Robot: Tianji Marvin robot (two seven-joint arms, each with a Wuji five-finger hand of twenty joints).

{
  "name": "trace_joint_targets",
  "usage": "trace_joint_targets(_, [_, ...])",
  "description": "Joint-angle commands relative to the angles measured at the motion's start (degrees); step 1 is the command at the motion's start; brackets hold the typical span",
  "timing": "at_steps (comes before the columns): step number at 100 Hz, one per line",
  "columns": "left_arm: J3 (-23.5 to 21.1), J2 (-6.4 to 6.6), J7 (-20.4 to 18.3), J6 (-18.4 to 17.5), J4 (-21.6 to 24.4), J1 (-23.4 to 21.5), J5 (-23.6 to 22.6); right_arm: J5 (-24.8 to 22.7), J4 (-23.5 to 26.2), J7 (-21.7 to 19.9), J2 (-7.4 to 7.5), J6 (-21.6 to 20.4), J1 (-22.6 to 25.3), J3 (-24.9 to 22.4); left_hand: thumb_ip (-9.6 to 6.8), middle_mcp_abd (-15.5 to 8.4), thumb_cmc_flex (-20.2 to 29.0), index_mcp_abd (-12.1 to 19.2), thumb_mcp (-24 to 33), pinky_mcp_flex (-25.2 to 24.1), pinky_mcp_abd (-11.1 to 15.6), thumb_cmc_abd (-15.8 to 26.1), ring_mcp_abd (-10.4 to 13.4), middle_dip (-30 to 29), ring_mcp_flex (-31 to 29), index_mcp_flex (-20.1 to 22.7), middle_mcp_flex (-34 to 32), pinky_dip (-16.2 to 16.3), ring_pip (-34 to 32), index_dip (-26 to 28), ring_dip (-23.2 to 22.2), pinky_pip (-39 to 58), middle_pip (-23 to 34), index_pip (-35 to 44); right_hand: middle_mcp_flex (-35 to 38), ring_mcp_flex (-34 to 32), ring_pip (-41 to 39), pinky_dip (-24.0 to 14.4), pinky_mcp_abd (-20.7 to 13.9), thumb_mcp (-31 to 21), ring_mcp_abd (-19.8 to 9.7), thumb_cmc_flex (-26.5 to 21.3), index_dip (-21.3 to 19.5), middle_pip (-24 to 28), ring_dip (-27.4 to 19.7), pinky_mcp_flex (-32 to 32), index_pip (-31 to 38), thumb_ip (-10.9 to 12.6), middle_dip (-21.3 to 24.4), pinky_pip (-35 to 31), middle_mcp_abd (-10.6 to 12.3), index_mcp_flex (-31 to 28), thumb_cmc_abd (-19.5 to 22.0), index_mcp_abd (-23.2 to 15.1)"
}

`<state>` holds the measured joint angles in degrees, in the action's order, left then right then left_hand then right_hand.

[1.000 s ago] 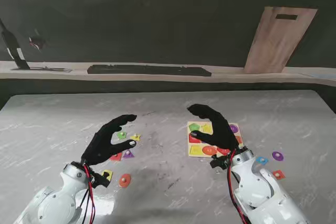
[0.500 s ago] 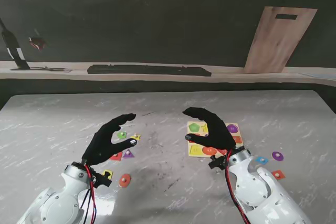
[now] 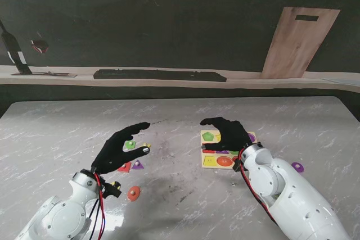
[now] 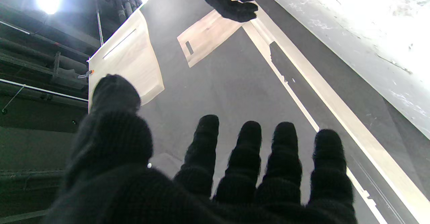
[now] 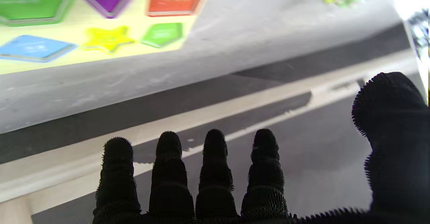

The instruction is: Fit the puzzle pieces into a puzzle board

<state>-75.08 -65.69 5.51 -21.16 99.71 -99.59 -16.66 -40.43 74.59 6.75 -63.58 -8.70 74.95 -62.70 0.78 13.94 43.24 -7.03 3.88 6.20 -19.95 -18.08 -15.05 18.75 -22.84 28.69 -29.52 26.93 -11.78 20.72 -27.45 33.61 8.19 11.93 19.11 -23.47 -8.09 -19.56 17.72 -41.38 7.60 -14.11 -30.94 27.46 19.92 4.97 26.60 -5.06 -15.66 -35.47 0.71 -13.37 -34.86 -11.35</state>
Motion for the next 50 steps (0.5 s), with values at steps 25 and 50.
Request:
trace_joint_targets(25, [0.2, 0.16, 0.0, 0.6, 0.2, -0.4, -0.4, -3.9, -5.9, -2.8, 0.61, 9.1, -5.4, 6.4, 0.47, -0.2, 0.6, 0.5, -1.8, -0.1, 0.6, 1.3, 1.6, 1.0, -1.2, 1.3, -1.4, 1.1, -1.1, 0.2, -1.4, 1.4, 1.0, 0.3, -6.5, 6.3, 1.9, 5.4, 1.1, -0.3, 0.3, 0.7, 2.0, -3.4, -4.1, -4.1, -2.8, 1.2, 1.8, 4.2, -1.2, 4.0, -0.7, -1.7])
trace_joint_targets(50, [0.4, 0.25, -0.6, 0.9, 0.1, -0.1, 0.1, -5.2, -9.5, -3.1, 0.78, 11.8, -7.7, 10.0, 0.46, -0.1, 0.8, 0.4, -2.2, 0.1, 0.6, 1.7, 1.5, 1.3, -1.7, 1.7, -2.0, 1.3, -1.5, 0.4, -1.6, 1.9, 1.3, 0.4, -6.5, 6.2, 0.7, 6.7, 1.1, -0.4, -0.4, 0.4, 2.1, -2.6, -4.9, -3.9, -2.3, 1.2, 1.6, 3.7, -1.1, 3.7, -1.2, -0.7])
